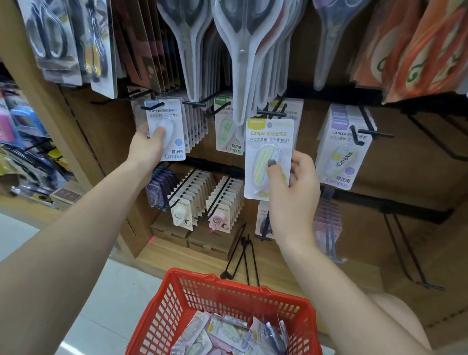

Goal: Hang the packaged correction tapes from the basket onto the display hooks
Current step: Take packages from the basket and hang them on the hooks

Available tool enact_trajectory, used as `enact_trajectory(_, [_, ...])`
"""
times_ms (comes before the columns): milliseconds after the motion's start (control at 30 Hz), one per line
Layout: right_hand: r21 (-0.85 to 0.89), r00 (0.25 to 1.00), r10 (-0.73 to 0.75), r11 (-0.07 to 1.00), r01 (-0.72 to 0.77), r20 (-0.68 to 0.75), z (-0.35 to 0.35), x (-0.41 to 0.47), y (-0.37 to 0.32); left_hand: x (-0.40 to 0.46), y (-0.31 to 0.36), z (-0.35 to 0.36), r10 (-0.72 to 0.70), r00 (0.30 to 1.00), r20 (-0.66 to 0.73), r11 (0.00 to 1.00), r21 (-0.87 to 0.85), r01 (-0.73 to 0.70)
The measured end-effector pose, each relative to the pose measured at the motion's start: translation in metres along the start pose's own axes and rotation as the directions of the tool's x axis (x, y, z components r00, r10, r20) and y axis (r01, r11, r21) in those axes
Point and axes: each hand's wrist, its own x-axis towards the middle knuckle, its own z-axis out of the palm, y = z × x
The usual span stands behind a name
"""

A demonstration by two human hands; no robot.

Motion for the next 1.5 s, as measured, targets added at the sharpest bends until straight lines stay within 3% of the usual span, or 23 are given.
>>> enact_trajectory(267, [-0.033, 0.996, -0.063, 0.998, 0.060, -0.071, 0.001, -0.001, 0.010, 0.015, -0.005, 0.006, 0.025, 0.999, 0.032, 0.997, 0.071, -0.027])
enact_trajectory(500, [-0.059, 0.997, 0.073, 0.995, -0.074, -0.016, 0.001, 0.035, 0.023, 0.019, -0.006, 0.011, 0.035, 0.999, 0.017, 0.991, 0.131, -0.037])
enact_trajectory(767, [-0.274, 0.990, 0.099, 0.954, -0.124, -0.104, 0.015, 0.109, 0.050, 0.023, -0.016, 0.010, 0.073, 0.996, 0.050, 0.988, 0.130, -0.079])
enact_trajectory(900, [-0.317, 0.988, 0.134, 0.936, -0.151, -0.074, 0.017, 0.119, 0.057, 0.017, -0.018, 0.007, 0.069, 0.996, 0.051, 0.991, 0.111, -0.075])
enact_trajectory(1133, [-0.518, 0.971, 0.235, 0.826, -0.223, -0.043, 0.014, 0.108, 0.051, -0.030, -0.035, -0.008, -0.069, 0.997, -0.015, 0.972, 0.222, 0.071])
enact_trajectory(1233, [-0.621, 0.981, 0.192, 0.772, -0.135, 0.026, 0.013, 0.065, 0.063, -0.075, -0.066, -0.008, -0.097, 0.995, -0.025, 0.954, 0.282, 0.100])
enact_trajectory(1400, [-0.539, 0.965, 0.173, 0.841, -0.041, 0.197, 0.003, -0.036, 0.105, -0.160, -0.142, 0.001, -0.046, 0.998, -0.046, 0.933, 0.354, 0.060])
enact_trajectory(1500, [-0.575, 0.922, 0.025, 0.788, 0.220, 0.386, -0.003, -0.081, 0.131, -0.202, -0.189, 0.010, -0.139, 0.989, 0.039, 0.905, 0.410, 0.112])
